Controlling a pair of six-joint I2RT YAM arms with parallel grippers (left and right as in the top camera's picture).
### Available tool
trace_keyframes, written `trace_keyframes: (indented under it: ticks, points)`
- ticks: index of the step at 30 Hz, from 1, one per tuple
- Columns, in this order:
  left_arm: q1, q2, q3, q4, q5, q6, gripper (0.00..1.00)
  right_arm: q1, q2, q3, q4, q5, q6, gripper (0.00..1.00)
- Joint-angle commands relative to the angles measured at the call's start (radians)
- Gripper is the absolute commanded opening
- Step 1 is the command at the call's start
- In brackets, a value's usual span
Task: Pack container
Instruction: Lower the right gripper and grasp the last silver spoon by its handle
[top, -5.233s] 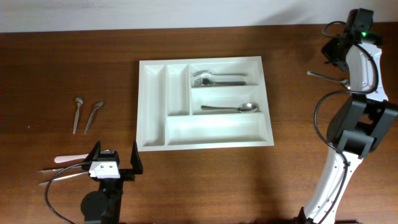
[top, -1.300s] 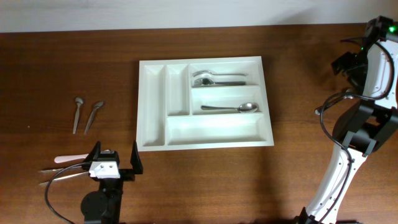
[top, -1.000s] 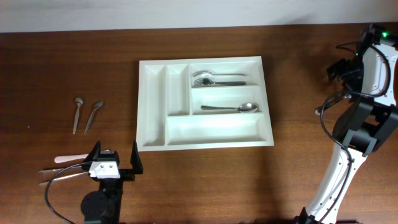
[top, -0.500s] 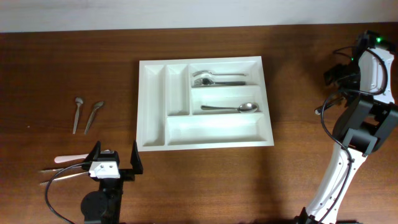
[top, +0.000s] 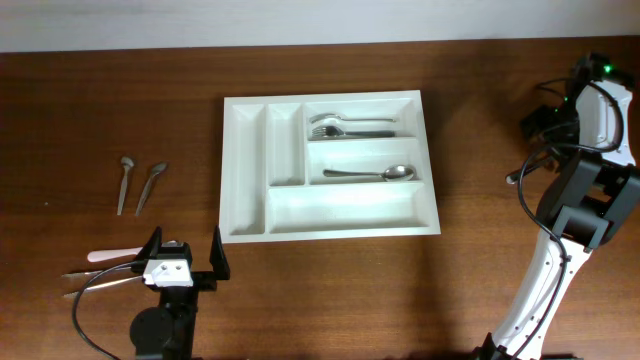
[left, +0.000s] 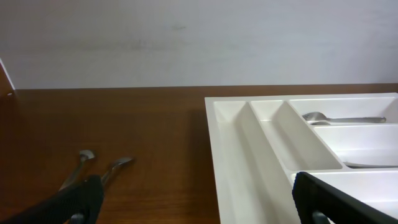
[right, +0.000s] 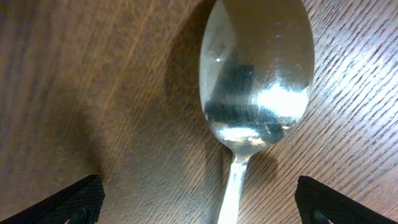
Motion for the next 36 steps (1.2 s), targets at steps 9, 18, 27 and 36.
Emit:
trace_keyframes:
  ticks: [9, 18, 27, 36]
  points:
    - [0.006, -0.010, -0.007, 0.002, 0.011, 0.016, 0.99, -0.007, 0.006, -0.040, 0.023, -0.018, -0.015, 0.99]
    - [0.006, -0.010, -0.007, 0.002, 0.011, 0.016, 0.99, -0.008, 0.006, -0.043, 0.032, -0.018, -0.067, 0.99]
    - [0.006, -0.010, -0.007, 0.002, 0.011, 0.016, 0.99, -0.026, 0.006, -0.071, 0.051, -0.083, -0.071, 0.99]
    - [0.006, -0.010, -0.007, 0.002, 0.011, 0.016, 0.99, -0.036, 0.006, -0.098, 0.068, -0.100, -0.179, 0.99]
